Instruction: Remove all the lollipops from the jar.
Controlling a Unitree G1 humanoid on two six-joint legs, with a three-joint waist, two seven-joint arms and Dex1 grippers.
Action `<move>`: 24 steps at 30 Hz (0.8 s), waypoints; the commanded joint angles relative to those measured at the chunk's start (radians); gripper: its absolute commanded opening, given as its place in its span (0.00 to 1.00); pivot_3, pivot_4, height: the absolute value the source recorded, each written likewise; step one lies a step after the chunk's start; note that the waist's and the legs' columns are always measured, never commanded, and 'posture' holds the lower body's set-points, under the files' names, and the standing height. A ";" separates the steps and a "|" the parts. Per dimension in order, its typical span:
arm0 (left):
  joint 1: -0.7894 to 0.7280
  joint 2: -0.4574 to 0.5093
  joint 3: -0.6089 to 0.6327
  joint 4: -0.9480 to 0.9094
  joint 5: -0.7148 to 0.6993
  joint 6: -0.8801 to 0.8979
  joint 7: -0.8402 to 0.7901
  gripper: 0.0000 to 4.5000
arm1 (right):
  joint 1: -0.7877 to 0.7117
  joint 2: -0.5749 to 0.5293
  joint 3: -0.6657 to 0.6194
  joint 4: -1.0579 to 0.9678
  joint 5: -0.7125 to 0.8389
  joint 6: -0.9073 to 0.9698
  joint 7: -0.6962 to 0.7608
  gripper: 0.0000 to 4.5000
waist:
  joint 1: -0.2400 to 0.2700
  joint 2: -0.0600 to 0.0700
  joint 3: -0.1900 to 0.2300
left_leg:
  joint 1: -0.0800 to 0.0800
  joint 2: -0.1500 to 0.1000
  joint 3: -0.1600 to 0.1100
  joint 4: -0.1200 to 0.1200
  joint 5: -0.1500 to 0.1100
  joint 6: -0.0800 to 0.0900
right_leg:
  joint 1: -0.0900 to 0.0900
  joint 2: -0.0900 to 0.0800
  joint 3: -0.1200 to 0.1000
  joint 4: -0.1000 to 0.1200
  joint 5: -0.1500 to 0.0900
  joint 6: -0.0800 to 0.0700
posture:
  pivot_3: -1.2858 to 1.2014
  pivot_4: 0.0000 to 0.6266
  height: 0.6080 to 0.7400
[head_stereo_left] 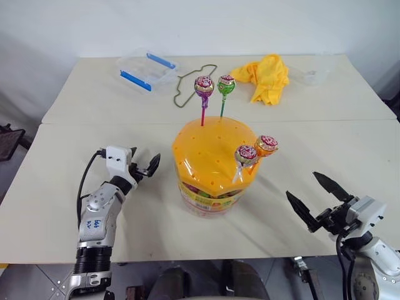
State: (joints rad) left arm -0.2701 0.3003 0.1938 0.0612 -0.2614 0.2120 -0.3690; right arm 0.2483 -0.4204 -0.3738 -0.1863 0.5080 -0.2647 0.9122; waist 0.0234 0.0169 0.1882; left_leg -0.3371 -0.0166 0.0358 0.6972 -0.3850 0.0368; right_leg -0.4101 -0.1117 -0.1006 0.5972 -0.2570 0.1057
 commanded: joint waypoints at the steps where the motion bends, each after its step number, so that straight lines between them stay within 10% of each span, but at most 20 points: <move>1: -0.012 0.035 0.001 0.004 0.005 -0.011 -0.023 1.00 | 0.011 -0.047 -0.015 -0.021 0.054 0.009 0.055 0.99 | 0.000 0.000 0.000 | 0.000 0.000 0.000 0.000 0.000 0.000 | 0.000 0.000 0.000 0.000 0.000 0.000 | 0.52 0.24 1.00; 7: 0.018 0.136 0.117 0.060 -0.089 -0.149 -0.197 1.00 | -0.066 -0.116 -0.067 -0.046 0.267 0.126 0.117 0.99 | -0.001 0.000 0.000 | 0.000 0.001 -0.001 0.000 0.000 0.000 | 0.000 -0.001 0.001 -0.001 0.000 0.000 | 0.52 0.24 1.00; 16: 0.085 0.576 0.363 0.042 -0.544 0.282 -0.765 1.00 | -0.206 -0.322 -0.170 -0.171 0.613 0.406 0.255 0.99 | -0.014 0.000 0.002 | -0.001 0.003 -0.004 0.000 -0.002 -0.001 | 0.000 -0.001 0.003 -0.002 -0.002 -0.003 | 0.52 0.24 1.00; 24: 0.035 0.532 0.314 -0.185 -0.663 0.362 -0.760 1.00 | -0.354 -0.302 -0.170 -0.185 0.628 0.455 0.177 0.99 | 0.004 -0.001 0.003 | -0.002 0.001 -0.004 0.002 -0.004 0.002 | 0.001 -0.004 0.004 -0.006 -0.001 -0.002 | 0.52 0.24 1.00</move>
State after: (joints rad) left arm -0.2023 0.8344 0.5149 -0.0626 -0.8832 0.5710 -1.1477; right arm -0.0991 -0.7267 -0.5177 -0.3519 1.1166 0.1833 1.1084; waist 0.0277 0.0156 0.1907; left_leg -0.3389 -0.0153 0.0317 0.6990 -0.3891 0.0386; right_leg -0.4089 -0.1159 -0.0972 0.5914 -0.2583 0.1033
